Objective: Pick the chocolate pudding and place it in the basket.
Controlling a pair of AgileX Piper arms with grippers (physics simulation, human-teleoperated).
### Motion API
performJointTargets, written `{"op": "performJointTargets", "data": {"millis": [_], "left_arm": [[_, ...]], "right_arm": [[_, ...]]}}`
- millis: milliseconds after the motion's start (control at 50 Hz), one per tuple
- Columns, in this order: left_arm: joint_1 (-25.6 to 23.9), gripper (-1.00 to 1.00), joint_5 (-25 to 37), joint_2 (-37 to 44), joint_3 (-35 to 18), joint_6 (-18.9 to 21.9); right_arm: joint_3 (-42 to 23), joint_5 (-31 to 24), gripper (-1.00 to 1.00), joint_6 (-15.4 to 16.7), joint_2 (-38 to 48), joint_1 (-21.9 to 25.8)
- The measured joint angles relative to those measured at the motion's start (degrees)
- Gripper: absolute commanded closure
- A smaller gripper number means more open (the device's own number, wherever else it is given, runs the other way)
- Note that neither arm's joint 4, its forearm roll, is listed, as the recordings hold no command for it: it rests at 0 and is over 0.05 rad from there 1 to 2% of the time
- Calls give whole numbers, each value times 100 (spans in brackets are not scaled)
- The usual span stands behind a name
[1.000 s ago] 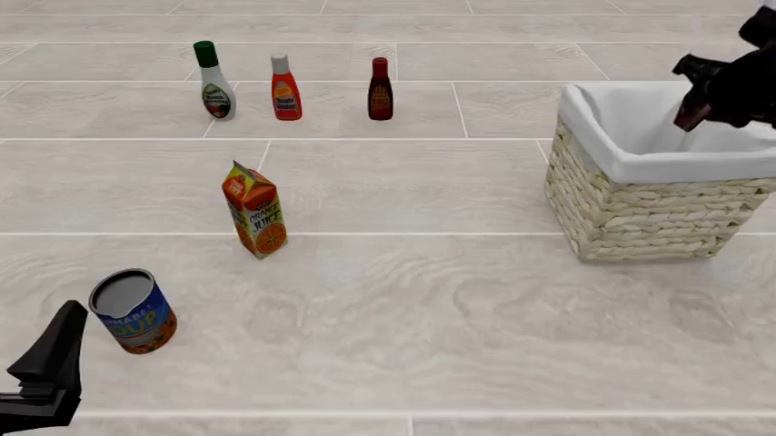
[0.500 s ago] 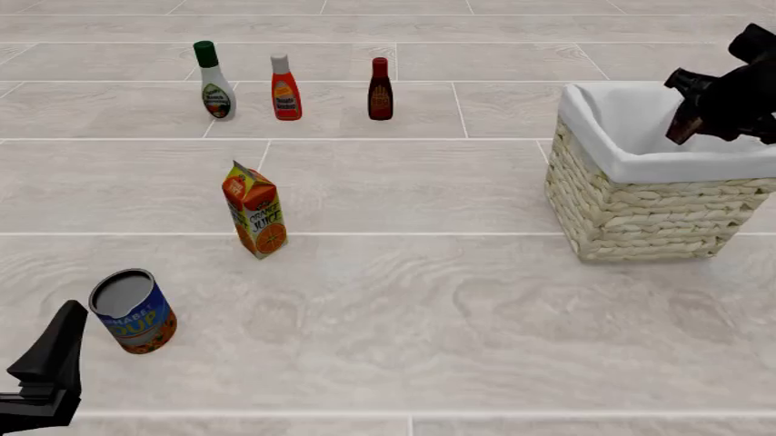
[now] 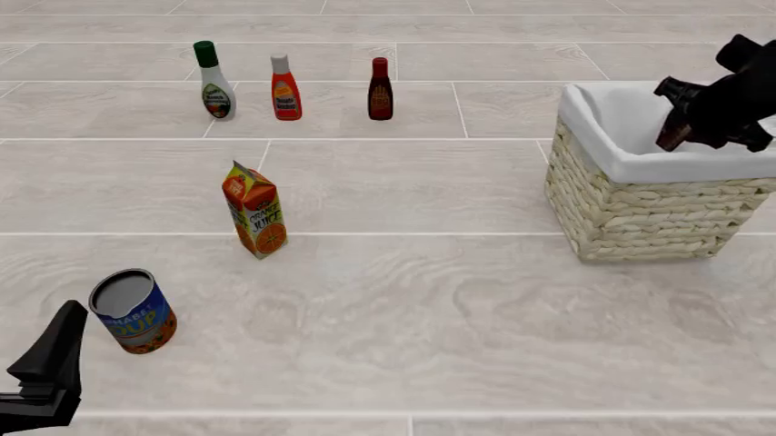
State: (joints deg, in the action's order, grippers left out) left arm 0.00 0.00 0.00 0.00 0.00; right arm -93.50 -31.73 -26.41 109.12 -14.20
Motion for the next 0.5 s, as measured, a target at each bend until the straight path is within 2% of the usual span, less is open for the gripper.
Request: {"op": "performJointTargets", "data": {"millis": [320,340,500], "left_arm": [[0,-100,0,0,0,0],[0,-100,0,0,0,0],[0,-100,0,0,0,0]], "right_arm": [[-2,17,100,-100,-9,74],[1,18,-100,-105,-9,79],[-14,52,-100,-135,-35,129]]}}
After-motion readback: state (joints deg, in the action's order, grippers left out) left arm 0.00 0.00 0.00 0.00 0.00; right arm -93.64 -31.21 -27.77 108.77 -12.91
